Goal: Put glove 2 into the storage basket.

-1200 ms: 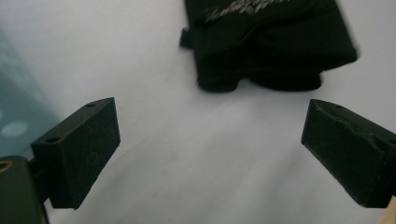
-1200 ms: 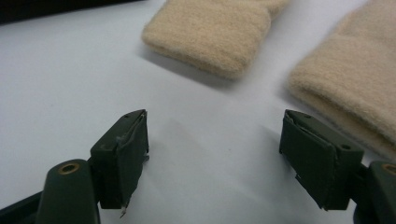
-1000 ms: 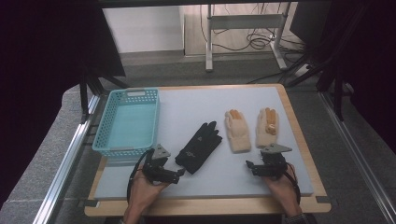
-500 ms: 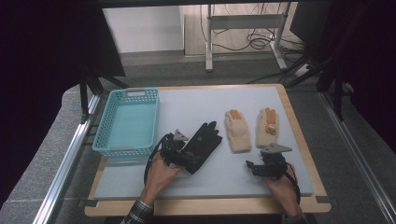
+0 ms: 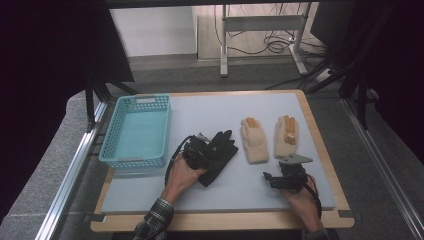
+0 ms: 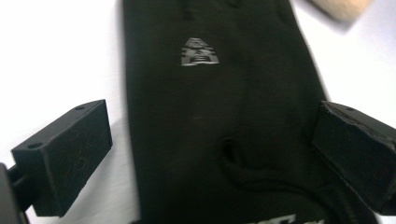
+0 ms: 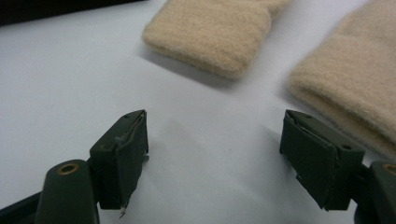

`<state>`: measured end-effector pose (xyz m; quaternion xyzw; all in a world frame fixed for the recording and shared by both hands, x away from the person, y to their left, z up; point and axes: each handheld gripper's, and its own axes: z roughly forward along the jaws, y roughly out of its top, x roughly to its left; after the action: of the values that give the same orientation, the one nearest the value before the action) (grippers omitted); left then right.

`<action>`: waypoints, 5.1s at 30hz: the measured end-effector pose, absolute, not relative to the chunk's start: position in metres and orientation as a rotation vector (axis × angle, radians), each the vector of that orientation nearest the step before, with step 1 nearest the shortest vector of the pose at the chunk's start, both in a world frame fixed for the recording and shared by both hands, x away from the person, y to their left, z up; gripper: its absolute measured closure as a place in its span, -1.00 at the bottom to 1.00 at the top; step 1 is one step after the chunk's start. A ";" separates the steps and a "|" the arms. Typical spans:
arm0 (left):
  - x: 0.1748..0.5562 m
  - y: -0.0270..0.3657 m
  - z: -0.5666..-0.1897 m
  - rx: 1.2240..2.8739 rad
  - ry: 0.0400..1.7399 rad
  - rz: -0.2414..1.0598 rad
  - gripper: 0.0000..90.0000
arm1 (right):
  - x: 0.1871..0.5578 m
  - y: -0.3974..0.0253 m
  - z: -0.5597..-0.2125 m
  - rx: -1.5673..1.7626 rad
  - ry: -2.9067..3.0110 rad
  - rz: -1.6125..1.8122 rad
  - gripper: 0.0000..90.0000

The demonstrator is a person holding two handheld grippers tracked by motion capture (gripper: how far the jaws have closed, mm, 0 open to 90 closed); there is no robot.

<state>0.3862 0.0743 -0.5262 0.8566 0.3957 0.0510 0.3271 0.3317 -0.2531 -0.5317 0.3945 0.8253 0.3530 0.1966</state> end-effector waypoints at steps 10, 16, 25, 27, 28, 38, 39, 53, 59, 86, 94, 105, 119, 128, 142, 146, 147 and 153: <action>0.384 0.059 -0.528 2.344 1.019 0.178 -1.00 | 0.332 -0.253 -0.532 1.104 2.311 0.988 -0.49; 0.381 0.049 -0.528 2.429 0.988 0.247 -1.00 | 0.332 -0.253 -0.532 1.104 2.311 0.988 -0.49; 0.391 0.057 -0.521 2.398 1.096 0.207 -0.66 | 0.332 -0.253 -0.532 1.104 2.311 0.988 -0.49; 0.393 0.058 -0.519 2.393 1.119 0.198 -0.54 | 0.332 -0.253 -0.532 1.103 2.311 0.988 -0.49; 0.394 0.059 -0.518 2.394 1.128 0.200 -0.48 | 0.332 -0.253 -0.532 1.104 2.311 0.988 -0.49; 0.395 0.068 -0.509 2.337 1.143 0.143 0.41 | 0.332 -0.253 -0.532 1.103 2.312 0.988 -0.49; 0.396 0.069 -0.508 2.334 1.142 0.138 0.43 | 0.332 -0.253 -0.532 1.103 2.312 0.988 -0.49; 0.411 0.086 -0.465 2.282 1.192 0.240 0.42 | 0.332 -0.253 -0.532 1.103 2.313 0.990 -0.50; 0.418 0.113 -0.446 2.249 1.249 0.272 0.42 | 0.332 -0.253 -0.532 1.103 2.314 0.990 -0.50; 0.431 0.247 -0.403 2.075 1.629 0.499 0.39 | 0.332 -0.253 -0.532 1.102 2.314 0.990 -0.50; 0.440 0.278 -0.427 2.085 1.734 0.497 0.38 | 0.332 -0.253 -0.532 1.102 2.315 0.991 -0.50; 0.461 0.297 -0.473 2.154 1.859 0.452 0.35 | 0.332 -0.253 -0.532 1.102 2.315 0.992 -0.50; 0.470 0.317 -0.506 2.240 1.971 0.510 0.18 | 0.332 -0.253 -0.532 1.102 2.315 0.992 -0.51; 0.470 0.315 -0.509 2.267 1.936 0.491 -0.49 | 0.332 -0.253 -0.532 1.101 2.315 0.992 -0.51; 0.450 0.318 -0.477 2.161 1.786 0.436 -0.97 | 0.332 -0.253 -0.532 1.101 2.315 0.991 -0.51; 0.439 0.318 -0.465 2.107 1.723 0.450 -0.96 | 0.332 -0.253 -0.532 1.101 2.314 0.990 -0.51; 0.436 0.316 -0.462 2.099 1.698 0.453 -0.96 | 0.332 -0.253 -0.532 1.101 2.314 0.990 -0.51; 0.420 0.297 -0.450 2.067 1.555 0.454 -0.95 | 0.332 -0.253 -0.532 1.101 2.315 0.989 -0.51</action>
<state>0.4196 0.2974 -0.4498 0.7611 0.5725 0.1672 0.2550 0.3318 -0.2529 -0.5318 0.3931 0.8261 0.3531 0.1957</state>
